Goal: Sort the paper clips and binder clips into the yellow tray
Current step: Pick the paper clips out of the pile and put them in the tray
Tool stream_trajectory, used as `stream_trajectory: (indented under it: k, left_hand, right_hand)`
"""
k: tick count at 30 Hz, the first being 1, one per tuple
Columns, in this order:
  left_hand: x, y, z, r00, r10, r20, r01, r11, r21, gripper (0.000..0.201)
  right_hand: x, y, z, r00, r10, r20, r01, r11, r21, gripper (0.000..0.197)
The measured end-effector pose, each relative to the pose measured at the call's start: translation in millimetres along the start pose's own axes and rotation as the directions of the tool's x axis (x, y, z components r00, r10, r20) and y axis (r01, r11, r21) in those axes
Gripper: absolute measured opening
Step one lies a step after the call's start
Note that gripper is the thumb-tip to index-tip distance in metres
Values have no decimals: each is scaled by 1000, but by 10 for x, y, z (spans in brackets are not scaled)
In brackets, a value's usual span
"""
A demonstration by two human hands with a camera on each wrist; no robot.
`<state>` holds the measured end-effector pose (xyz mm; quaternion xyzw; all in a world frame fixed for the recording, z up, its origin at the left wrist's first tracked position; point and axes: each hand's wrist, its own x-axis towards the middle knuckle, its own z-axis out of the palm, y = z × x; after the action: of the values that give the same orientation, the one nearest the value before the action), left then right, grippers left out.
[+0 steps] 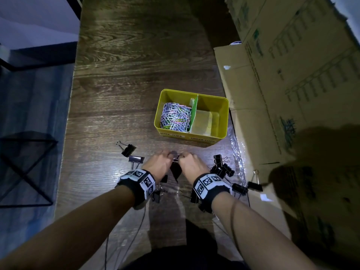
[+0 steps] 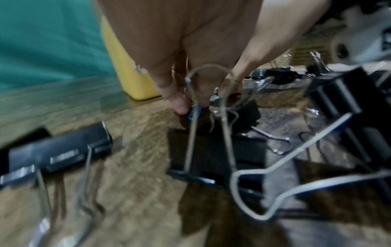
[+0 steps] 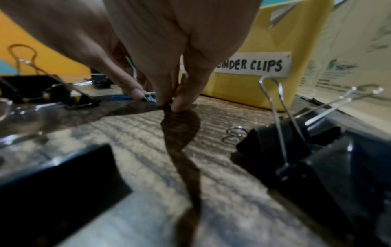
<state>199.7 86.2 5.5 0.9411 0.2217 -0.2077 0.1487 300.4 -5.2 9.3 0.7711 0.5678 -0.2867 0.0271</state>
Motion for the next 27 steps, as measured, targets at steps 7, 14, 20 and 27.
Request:
stream_trajectory:
  k: [7,14,20,27]
  left_hand:
    - [25,71,-80,991,0,134,-21,988,156,40]
    - [120,-4,-151,993,-27,119,33,998,-45,41]
    - [145,-55,-69,993,-7,119,12,999,-42,41]
    - [125,-77,13,996,9,87,-9,1000,0,38]
  right_hand:
    - [-28,-67,-42,998,-54,15,56,992,-117,35]
    - [100,-3,-36,999,-21,49,23,998,-51,37]
    - [133,58,-39,996,-73,42,74,996,-43,39]
    - [99,93,-57,995,-101,8,101,995,6,33]
